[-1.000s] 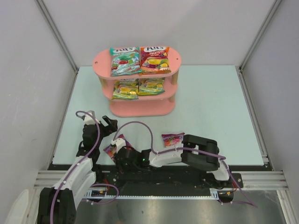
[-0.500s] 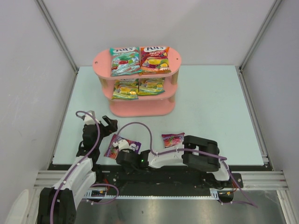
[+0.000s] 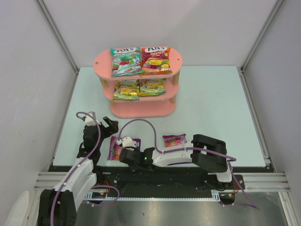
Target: Place and organize the candy bags onto the shelf
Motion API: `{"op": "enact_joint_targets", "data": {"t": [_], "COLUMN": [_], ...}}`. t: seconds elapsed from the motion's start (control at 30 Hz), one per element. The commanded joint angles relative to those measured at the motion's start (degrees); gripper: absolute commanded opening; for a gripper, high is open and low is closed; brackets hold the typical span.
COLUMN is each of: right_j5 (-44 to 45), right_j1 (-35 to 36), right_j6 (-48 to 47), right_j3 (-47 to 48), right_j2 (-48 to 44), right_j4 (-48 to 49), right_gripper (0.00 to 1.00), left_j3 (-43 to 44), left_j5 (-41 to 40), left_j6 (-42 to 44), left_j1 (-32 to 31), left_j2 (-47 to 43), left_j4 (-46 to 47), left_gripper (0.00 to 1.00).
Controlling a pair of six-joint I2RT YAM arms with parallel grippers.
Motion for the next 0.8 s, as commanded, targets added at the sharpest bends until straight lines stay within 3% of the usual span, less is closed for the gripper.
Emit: {"op": "enact_joint_targets", "data": {"t": [0.0,0.77], "right_j5": [2.9,3.0], "right_j1": [-0.6,-9.0], "right_j6": [-0.9,-6.1], "right_j3": [1.4,1.2], "right_j2": [-2.6,-2.2], "right_j4": [-1.5,-1.2], "right_gripper": [0.0,0.0], "left_j3": [1.3,1.3], "left_j5": [0.9,0.9], "left_j6": [-0.4,-0.4], "left_j1": [0.5,0.4], "left_j2": [-0.2,-0.5], "left_j4": [1.2,1.1], "left_gripper": [1.0,1.0]}}
